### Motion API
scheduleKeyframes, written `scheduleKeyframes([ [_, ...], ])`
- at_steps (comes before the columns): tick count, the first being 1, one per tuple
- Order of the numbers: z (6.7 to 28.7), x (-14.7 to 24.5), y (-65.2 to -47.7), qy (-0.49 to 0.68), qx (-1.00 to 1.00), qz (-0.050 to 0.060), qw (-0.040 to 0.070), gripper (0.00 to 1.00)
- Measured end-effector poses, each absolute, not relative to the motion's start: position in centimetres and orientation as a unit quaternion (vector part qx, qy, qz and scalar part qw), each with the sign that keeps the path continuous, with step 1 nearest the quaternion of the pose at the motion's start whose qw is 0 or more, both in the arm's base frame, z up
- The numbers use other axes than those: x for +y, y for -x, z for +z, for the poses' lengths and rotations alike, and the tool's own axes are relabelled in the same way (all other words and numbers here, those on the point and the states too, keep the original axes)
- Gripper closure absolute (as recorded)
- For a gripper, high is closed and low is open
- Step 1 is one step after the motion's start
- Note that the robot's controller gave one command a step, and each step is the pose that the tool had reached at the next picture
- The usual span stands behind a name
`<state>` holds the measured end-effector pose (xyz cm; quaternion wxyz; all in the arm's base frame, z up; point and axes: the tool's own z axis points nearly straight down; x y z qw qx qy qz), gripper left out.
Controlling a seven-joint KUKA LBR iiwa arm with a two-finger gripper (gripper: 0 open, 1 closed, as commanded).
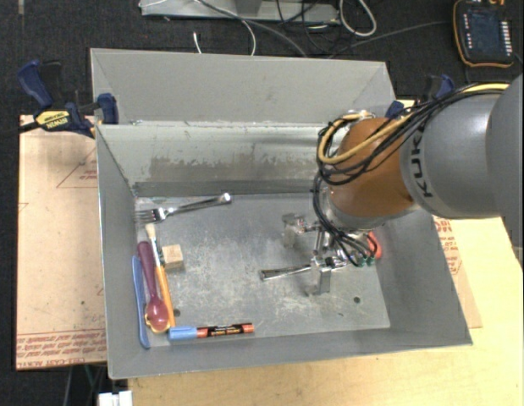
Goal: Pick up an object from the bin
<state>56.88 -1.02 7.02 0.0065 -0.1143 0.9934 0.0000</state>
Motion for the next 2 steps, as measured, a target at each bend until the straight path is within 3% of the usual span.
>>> scheduleKeyframes([
  [1, 7.09, 0.59, -56.42, 0.111, 0.994, 0.002, 0.003, 1.0],
  [2, 7.09, 0.59, -56.42, 0.111, 0.994, 0.002, 0.003, 1.0],
])
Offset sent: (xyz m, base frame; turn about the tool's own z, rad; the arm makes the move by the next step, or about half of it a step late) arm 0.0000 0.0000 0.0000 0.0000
